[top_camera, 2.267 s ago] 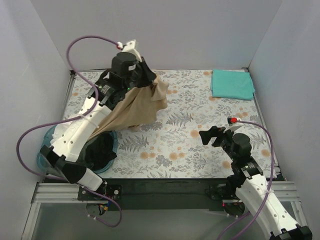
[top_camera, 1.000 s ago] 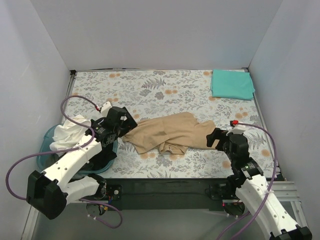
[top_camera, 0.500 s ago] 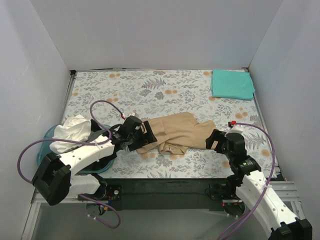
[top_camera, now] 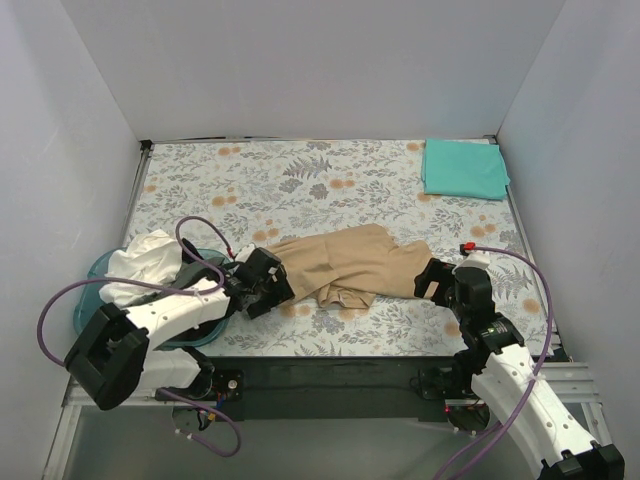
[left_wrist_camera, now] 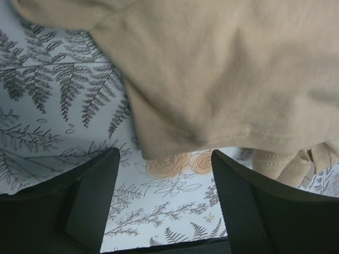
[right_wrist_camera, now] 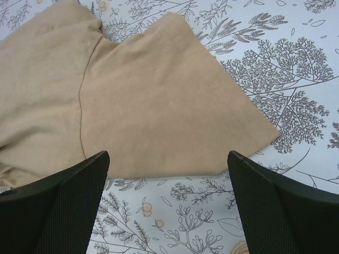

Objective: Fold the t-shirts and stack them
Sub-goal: Flatten the tshirt out

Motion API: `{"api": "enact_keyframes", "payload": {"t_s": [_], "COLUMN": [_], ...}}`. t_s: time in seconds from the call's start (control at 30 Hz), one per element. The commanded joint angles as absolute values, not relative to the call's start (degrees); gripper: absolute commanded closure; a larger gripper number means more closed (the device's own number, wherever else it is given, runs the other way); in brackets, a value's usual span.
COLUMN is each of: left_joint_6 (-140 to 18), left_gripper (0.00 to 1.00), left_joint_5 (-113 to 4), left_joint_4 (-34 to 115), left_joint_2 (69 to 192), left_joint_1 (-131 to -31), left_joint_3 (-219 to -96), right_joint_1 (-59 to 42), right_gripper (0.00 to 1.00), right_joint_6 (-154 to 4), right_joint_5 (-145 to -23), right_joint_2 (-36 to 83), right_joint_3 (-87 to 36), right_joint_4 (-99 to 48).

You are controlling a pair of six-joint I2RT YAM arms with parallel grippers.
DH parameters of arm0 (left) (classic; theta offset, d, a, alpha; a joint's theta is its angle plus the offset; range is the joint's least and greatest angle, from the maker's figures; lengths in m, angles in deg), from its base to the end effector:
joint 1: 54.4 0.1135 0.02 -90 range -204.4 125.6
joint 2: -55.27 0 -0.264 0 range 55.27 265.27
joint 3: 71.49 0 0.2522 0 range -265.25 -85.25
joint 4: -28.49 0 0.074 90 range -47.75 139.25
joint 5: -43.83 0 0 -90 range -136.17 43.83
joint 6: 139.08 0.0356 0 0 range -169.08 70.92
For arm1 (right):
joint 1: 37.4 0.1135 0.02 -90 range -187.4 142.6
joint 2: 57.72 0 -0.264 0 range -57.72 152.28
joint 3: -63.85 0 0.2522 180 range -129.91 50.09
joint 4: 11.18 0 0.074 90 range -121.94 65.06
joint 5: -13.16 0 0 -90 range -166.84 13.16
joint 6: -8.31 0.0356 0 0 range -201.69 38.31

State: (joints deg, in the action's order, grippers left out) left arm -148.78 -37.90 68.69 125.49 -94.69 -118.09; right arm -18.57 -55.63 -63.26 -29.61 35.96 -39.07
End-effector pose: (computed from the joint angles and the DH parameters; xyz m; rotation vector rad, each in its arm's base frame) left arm 0.1634 -0.1318 0.1629 -1.4292 2.4101 -0.5428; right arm 0.1306 0.0357 0.1857 0.2753 2.0368 0.2437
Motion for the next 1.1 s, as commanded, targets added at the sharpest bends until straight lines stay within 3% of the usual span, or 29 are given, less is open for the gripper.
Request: {"api": "enact_keyframes", "payload": {"t_s": [0.0,0.17,0.27,0.3,0.33,0.7,1.07], "left_joint_6": [-150.0,-149.7,-149.3,-149.1,-149.1,-150.5,-153.0], "left_gripper": [0.32,0.41,0.72,0.97,1.00,1.00,1.00], "left_joint_5": [-35.2,-34.2,-34.6,-34.8,-34.8,-27.9,-24.9], "left_joint_4": [66.8,66.7,66.7,66.8,66.8,74.7,78.5], "left_joint_2": [128.7,134.7,136.8,137.0,137.0,121.1,110.7], "left_joint_1": [-94.7,-94.7,-94.8,-94.7,-94.7,-94.6,-94.3], "left_joint_3": [-120.5,-123.4,-124.3,-124.5,-124.4,-121.9,-115.9], "right_joint_1": [-18.5,-18.5,-18.5,-18.4,-18.5,-18.5,-18.8], "right_gripper": [0.02,0.02,0.02,0.02,0.02,0.02,0.04], "right_joint_6": [-56.3,-56.2,-56.1,-56.1,-56.1,-54.7,-48.7], "right_joint_5": [-61.6,-61.0,-61.1,-60.9,-60.9,-60.2,-53.6], "right_joint_2": [-29.8,-29.6,-29.5,-29.5,-29.5,-27.2,-12.0], "right_joint_3": [34.9,35.4,35.3,35.3,35.3,34.1,28.2], "right_joint_4": [-39.4,-39.4,-39.4,-39.4,-39.4,-40.5,-45.0]}}
